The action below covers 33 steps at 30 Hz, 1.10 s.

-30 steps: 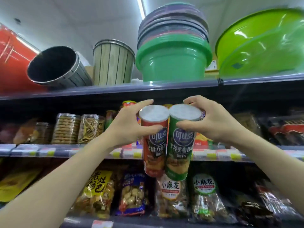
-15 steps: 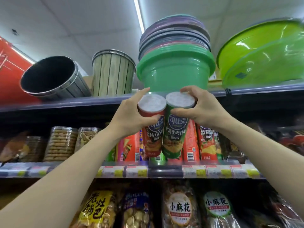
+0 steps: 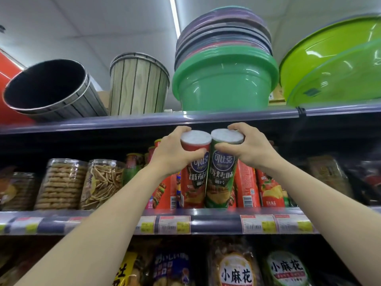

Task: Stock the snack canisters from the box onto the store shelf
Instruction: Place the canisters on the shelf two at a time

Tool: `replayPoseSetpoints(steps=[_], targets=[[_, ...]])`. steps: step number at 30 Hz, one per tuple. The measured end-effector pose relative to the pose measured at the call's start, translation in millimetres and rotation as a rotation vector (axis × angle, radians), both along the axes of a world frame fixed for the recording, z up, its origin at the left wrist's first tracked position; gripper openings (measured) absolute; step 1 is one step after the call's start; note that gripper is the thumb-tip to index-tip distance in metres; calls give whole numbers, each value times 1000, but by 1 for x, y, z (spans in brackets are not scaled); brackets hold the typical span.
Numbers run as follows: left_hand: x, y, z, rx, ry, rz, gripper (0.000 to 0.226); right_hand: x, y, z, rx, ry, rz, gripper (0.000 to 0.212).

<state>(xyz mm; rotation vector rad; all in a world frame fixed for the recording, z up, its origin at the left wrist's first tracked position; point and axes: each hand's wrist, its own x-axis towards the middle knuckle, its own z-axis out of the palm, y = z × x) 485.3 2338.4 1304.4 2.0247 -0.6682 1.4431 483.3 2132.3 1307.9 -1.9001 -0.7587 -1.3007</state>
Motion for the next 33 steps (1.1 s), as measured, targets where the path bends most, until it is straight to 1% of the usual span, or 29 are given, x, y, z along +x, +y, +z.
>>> replayPoseSetpoints(steps=[3, 5, 8, 10, 14, 16, 18, 20, 21, 23, 25, 30, 33], targets=[[13, 1, 3, -37, -11, -39, 81, 9, 5, 2, 44, 19, 20, 66], [23, 1, 1, -107, -17, -85, 81, 16, 11, 1, 67, 13, 27, 67], [37, 2, -9, -162, 22, -101, 82, 28, 24, -2, 68, -1, -6, 73], [47, 1, -17, -144, 58, -81, 82, 35, 35, -6, 74, 11, 9, 84], [59, -4, -31, -113, 90, -13, 93, 49, 50, -15, 105, 74, 95, 117], [64, -6, -36, -103, 98, 30, 98, 57, 51, -22, 120, 87, 90, 123], [67, -8, -42, -89, 100, 90, 100, 65, 52, -29, 120, 105, 103, 124], [68, -9, -45, -94, 58, 163, 98, 70, 54, -36, 103, 114, 78, 124], [68, -10, -46, -96, 20, 222, 96, 71, 54, -38, 101, 112, 54, 123], [68, -12, -49, -83, -62, 410, 91, 75, 55, -41, 107, 112, 24, 122], [68, -13, -52, -57, -90, 554, 88, 79, 55, -47, 97, 144, 5, 121], [73, -12, -69, 20, -8, 599, 85, 86, 54, -60, 45, 226, -55, 115], [73, -9, -80, 26, 29, 584, 89, 88, 57, -63, 14, 207, -89, 110]])
